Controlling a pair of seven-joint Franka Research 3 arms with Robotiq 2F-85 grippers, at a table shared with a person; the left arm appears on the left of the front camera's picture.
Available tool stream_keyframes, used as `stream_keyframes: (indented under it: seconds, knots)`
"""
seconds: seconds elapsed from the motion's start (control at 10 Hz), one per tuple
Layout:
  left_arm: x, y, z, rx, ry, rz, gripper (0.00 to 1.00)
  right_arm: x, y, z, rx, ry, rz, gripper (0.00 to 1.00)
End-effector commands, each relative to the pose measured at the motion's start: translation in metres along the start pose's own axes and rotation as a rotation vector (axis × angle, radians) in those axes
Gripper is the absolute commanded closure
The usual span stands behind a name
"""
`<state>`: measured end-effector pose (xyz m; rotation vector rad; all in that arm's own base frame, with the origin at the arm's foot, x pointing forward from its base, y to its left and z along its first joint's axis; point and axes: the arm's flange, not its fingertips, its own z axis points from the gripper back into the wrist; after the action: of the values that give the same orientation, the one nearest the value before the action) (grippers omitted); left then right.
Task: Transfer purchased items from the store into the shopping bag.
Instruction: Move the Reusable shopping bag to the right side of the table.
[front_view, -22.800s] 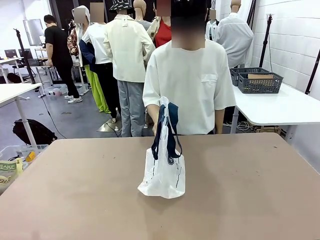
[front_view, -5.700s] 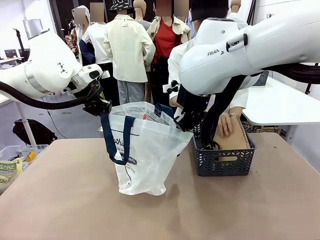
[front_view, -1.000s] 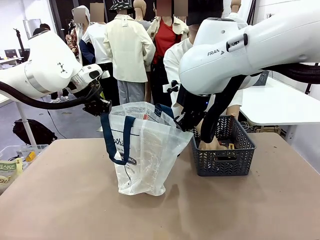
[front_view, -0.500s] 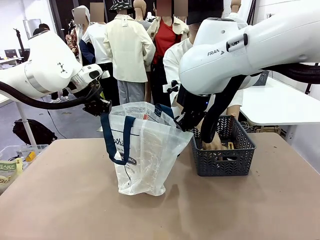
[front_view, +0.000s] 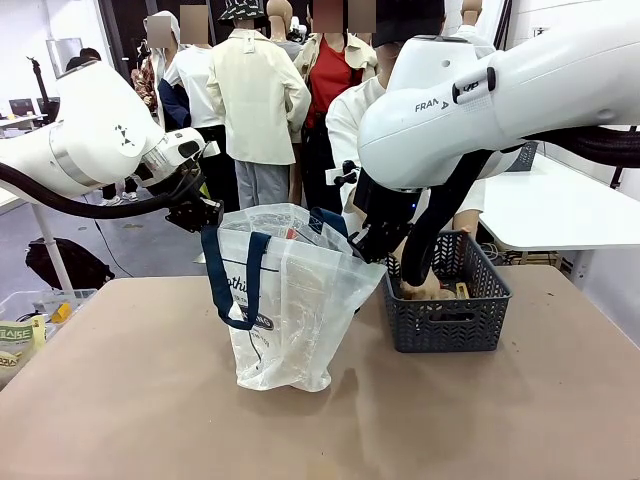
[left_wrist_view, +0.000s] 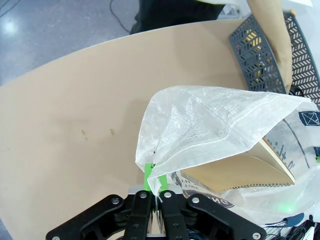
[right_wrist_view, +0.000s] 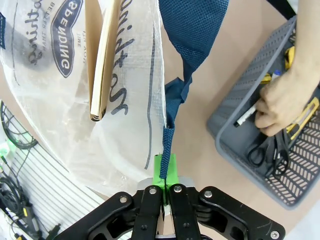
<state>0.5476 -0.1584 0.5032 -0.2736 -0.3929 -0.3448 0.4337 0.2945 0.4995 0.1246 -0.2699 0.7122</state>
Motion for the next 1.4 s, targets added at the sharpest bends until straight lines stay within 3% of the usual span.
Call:
stream_keyframes:
  seconds: [0.0, 1.3]
  knots:
    - [-0.0009, 0.0031, 0.0035, 0.003, 0.002, 0.011, 1.00, -0.0046, -0.0021, -0.0005, 0.006, 0.002, -0.014, 1.00]
    - [-0.0009, 0.0031, 0.0035, 0.003, 0.002, 0.011, 1.00, -0.0046, -0.0021, -0.0005, 0.006, 0.002, -0.014, 1.00]
